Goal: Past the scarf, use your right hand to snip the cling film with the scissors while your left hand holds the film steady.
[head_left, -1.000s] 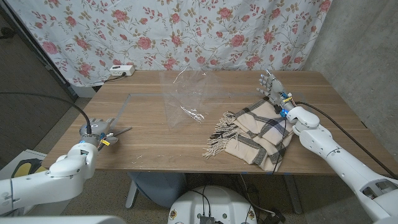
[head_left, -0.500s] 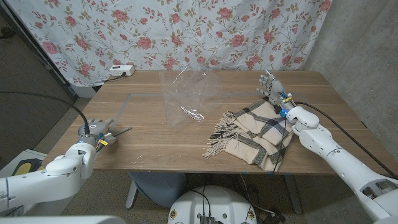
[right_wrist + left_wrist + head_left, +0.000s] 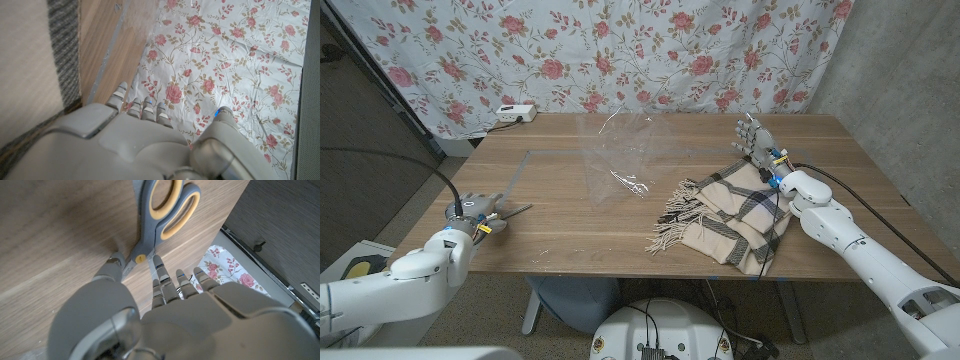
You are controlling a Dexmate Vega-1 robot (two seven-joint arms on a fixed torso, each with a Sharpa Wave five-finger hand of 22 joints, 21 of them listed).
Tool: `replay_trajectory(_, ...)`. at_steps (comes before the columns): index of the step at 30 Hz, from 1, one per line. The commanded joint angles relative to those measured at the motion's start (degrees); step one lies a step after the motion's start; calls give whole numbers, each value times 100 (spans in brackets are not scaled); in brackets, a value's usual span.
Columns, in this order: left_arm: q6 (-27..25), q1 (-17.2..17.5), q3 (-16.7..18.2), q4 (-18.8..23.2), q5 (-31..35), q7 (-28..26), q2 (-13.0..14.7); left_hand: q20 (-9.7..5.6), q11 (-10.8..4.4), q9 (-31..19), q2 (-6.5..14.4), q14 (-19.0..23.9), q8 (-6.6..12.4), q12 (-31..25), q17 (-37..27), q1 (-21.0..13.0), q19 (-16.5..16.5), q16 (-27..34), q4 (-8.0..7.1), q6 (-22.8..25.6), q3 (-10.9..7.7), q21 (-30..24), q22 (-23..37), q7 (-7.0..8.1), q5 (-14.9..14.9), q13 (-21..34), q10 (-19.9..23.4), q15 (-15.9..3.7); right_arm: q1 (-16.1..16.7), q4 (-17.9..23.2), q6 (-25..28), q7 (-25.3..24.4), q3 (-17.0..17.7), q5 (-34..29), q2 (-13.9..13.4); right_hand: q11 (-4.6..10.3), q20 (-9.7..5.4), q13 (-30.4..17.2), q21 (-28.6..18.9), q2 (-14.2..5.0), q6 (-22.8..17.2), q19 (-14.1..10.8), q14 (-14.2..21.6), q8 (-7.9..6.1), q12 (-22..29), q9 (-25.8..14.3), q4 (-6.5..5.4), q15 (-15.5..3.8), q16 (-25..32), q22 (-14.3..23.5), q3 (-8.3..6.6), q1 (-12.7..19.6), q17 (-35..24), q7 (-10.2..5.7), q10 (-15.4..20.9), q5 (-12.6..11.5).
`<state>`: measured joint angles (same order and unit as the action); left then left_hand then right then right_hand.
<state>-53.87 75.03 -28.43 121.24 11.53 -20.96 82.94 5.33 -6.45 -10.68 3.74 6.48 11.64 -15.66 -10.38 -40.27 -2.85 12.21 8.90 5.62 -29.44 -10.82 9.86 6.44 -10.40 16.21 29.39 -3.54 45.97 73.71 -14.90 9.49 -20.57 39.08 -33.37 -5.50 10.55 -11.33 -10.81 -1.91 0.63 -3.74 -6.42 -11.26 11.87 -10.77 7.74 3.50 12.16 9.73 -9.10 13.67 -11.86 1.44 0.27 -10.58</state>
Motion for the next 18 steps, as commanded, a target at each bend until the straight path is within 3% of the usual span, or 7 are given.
replay_trajectory(1, 233, 113, 155, -71, -380, -128, 89, 33, 9, 2, 47, 17, -35, 16, -13, -170, 46, -14, 64, -91, -100, -18, 20, -7, -75, -10, 62, 54, -4, 31, 59, -50, -12, -7, 9, 1, -32, -10, -1, -23, 45, 13, -33, -1, -15, -24, -5, 2, -16, 12, -30, 42, -10, 16, -11, 10)
replay_trajectory(8, 390, 255, 318, -93, -738, -366, 145, 46, 59, 6, 99, 74, -118, 22, -10, -267, 43, -10, 93, -348, -214, -26, 20, -82, -154, -60, 216, 54, 8, 53, 61, -65, -8, -2, 10, 0, -28, -10, -1, -26, 50, 16, -36, 0, -16, -24, -7, 3, -16, 12, -30, 42, -11, 18, -14, 10)
replay_trajectory(9, 435, 273, 319, -97, -759, -386, 170, 53, 256, 8, 120, 70, -117, 50, -16, -265, 48, -18, 76, -393, -253, -28, 21, -95, -186, -82, 218, 52, 2, 44, 41, -55, -17, -24, 7, 0, -29, -10, -1, -26, 49, 16, -39, 0, -16, -24, -6, 0, -17, 12, -30, 42, -11, 18, -15, 10)
replay_trajectory(10, 446, 282, 316, -95, -769, -403, 178, 55, 315, 9, 118, 77, -123, 52, -17, -258, 51, -18, 70, -426, -262, -28, 21, -88, -196, -91, 243, 54, 9, 70, 73, -77, -12, -11, 4, 0, -28, -10, -1, -26, 50, 16, -38, 0, -16, -24, -6, -1, -17, 12, -30, 42, -11, 18, -15, 10)
replay_trajectory(18, 483, 378, 334, -55, -942, -556, 290, 85, 198, 12, 106, 97, -153, 48, -24, -226, 60, -16, 54, -617, -299, -27, 21, -80, -252, -106, 349, 59, 13, 91, 110, -78, -19, 1, 3, -6, -32, -10, 1, -27, 47, 25, -39, -2, -17, -24, -7, -6, -16, 12, -30, 42, -12, 22, -18, 11)
